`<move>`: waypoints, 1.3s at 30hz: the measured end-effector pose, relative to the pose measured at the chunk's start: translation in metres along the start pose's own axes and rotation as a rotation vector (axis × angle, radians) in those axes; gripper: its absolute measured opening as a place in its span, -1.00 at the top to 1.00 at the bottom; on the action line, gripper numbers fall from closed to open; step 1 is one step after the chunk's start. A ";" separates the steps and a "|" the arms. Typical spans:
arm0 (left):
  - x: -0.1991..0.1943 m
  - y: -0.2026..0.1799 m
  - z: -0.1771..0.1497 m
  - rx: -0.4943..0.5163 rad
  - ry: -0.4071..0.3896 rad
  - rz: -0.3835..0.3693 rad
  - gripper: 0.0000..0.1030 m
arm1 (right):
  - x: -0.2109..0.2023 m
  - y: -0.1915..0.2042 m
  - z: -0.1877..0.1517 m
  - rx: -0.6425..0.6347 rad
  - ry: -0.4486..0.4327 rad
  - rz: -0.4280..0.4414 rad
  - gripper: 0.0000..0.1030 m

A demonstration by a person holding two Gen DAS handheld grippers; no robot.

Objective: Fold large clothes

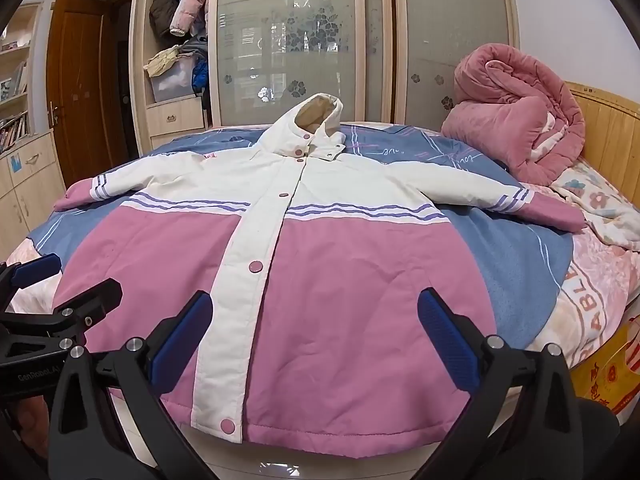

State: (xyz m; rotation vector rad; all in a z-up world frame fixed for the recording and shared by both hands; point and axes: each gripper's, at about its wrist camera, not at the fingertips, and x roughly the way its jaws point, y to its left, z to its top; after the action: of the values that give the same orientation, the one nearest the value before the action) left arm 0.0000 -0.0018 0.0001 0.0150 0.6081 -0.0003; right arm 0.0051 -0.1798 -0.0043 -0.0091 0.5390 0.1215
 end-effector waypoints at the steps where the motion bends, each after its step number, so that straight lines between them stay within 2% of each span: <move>1: 0.000 0.000 0.000 0.000 0.000 -0.001 -0.96 | 0.000 0.000 0.000 0.000 -0.001 0.000 -0.97; 39: 0.000 -0.001 -0.001 -0.001 0.003 -0.002 -0.96 | -0.003 0.000 0.000 -0.001 0.002 0.001 -0.97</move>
State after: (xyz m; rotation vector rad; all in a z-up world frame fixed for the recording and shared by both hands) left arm -0.0003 -0.0032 -0.0009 0.0137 0.6115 -0.0021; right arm 0.0027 -0.1796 -0.0031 -0.0098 0.5408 0.1224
